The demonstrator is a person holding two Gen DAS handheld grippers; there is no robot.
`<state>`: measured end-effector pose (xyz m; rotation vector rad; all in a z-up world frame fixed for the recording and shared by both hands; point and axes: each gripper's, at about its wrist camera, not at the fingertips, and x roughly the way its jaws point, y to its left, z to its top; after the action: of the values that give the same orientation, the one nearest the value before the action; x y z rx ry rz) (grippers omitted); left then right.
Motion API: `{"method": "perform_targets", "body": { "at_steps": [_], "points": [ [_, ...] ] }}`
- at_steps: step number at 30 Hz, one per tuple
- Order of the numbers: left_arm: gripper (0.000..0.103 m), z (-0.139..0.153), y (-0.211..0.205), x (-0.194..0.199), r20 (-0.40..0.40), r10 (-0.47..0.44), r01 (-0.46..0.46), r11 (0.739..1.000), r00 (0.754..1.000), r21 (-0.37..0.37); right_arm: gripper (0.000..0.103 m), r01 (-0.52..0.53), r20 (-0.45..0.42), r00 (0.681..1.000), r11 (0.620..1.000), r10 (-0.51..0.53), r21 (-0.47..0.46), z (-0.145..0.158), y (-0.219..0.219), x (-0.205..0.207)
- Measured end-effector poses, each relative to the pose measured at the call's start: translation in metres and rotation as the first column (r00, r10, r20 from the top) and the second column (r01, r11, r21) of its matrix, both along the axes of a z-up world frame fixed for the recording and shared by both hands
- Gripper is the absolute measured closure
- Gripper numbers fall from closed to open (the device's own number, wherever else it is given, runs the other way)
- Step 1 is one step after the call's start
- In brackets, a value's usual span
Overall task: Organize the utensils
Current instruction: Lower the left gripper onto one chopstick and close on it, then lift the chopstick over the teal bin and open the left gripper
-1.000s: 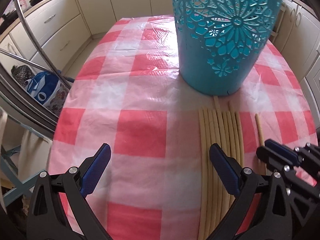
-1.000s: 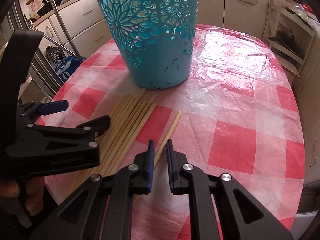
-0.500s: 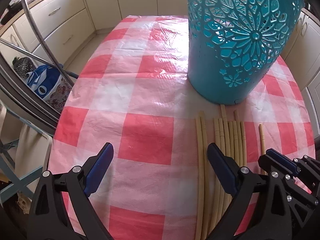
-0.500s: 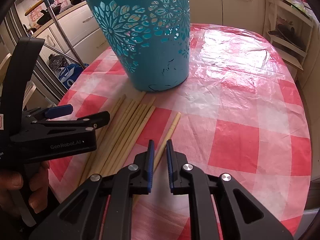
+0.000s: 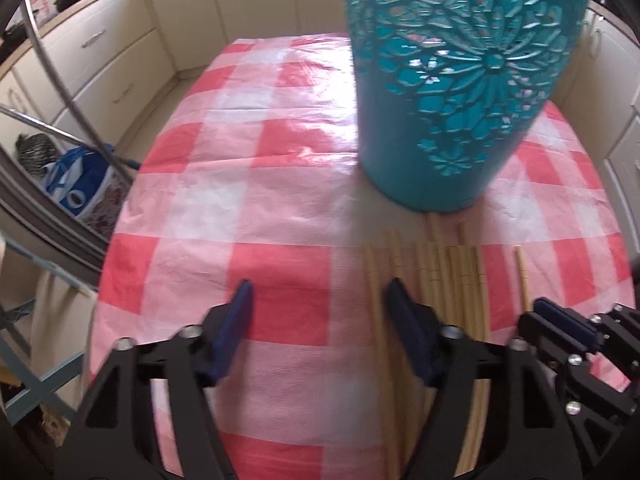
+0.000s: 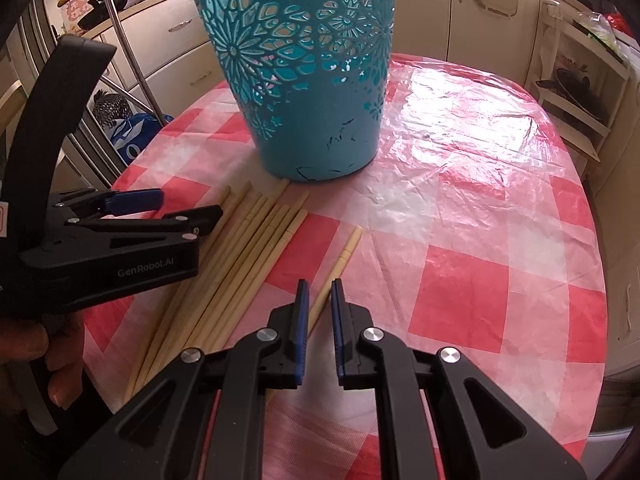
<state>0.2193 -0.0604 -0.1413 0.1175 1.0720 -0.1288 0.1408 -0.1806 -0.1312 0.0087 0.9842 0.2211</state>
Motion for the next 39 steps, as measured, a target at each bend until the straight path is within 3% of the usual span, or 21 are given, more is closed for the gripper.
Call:
{"method": "perform_targets", "body": {
  "at_steps": [2, 5, 8, 10, 13, 16, 20, 22, 26, 30, 33, 34, 37, 39],
  "points": [
    [0.077, 0.002, -0.008, -0.004, 0.005, -0.049, 0.049, 0.999, 0.999, -0.007, 0.091, -0.008, 0.003, 1.0, 1.0, 0.008, -0.01, 0.0, 0.001, 0.0],
    [0.098, 0.004, -0.013, -0.008, -0.022, -0.092, 0.091, 0.995, 0.995, -0.045, 0.092, -0.011, 0.0, 1.0, 1.0, 0.011, -0.002, 0.0, 0.0, 0.001],
    [0.098, 0.015, -0.001, -0.014, -0.064, -0.084, 0.07, 0.979, 0.994, -0.193, 0.092, -0.004, -0.005, 1.0, 1.0, 0.004, 0.017, 0.0, -0.003, 0.001],
    [0.098, 0.032, 0.014, -0.02, -0.067, -0.07, 0.046, 0.949, 0.995, -0.313, 0.092, 0.003, -0.009, 1.0, 1.0, -0.003, 0.03, 0.0, -0.004, 0.0],
    [0.098, 0.081, 0.033, -0.031, 0.053, -0.044, 0.062, 0.893, 0.998, -0.446, 0.092, 0.008, -0.011, 1.0, 0.999, -0.008, 0.034, 0.001, -0.007, -0.001],
    [0.098, 0.137, 0.041, -0.032, 0.235, 0.0, 0.125, 0.847, 0.972, -0.516, 0.092, 0.009, -0.01, 1.0, 0.999, -0.009, 0.031, 0.001, -0.007, -0.001],
    [0.098, 0.188, 0.032, -0.023, 0.431, 0.06, 0.194, 0.832, 0.9, -0.52, 0.092, 0.013, -0.009, 1.0, 0.999, -0.012, 0.04, 0.002, -0.007, -0.002],
    [0.098, 0.205, 0.026, -0.013, 0.511, 0.087, 0.208, 0.845, 0.855, -0.493, 0.092, 0.013, -0.005, 1.0, 0.999, -0.013, 0.038, 0.002, -0.007, -0.002],
    [0.098, 0.224, 0.011, 0.016, 0.596, 0.162, 0.173, 0.869, 0.786, -0.464, 0.092, 0.011, -0.001, 1.0, 0.999, -0.011, 0.042, 0.001, -0.007, -0.002],
    [0.098, 0.233, 0.003, 0.034, 0.645, 0.237, 0.127, 0.876, 0.726, -0.465, 0.092, 0.009, -0.002, 1.0, 0.999, -0.008, 0.047, 0.002, -0.006, 0.001],
    [0.098, 0.224, -0.01, 0.051, 0.669, 0.248, 0.079, 0.905, 0.701, -0.418, 0.092, 0.004, 0.0, 1.0, 0.999, -0.004, 0.039, 0.002, -0.005, 0.002],
    [0.098, 0.219, -0.012, 0.056, 0.665, 0.249, 0.067, 0.909, 0.704, -0.411, 0.092, 0.003, 0.0, 1.0, 0.999, -0.003, 0.039, 0.002, -0.004, 0.002],
    [0.098, 0.206, -0.007, 0.065, 0.636, 0.279, 0.051, 0.892, 0.719, -0.449, 0.092, 0.005, -0.002, 1.0, 0.999, -0.004, 0.048, 0.002, -0.006, 0.002],
    [0.098, 0.208, -0.001, 0.06, 0.641, 0.3, 0.054, 0.88, 0.706, -0.472, 0.092, 0.005, -0.001, 1.0, 0.999, -0.005, 0.046, 0.002, -0.005, 0.003]
  ]
}}
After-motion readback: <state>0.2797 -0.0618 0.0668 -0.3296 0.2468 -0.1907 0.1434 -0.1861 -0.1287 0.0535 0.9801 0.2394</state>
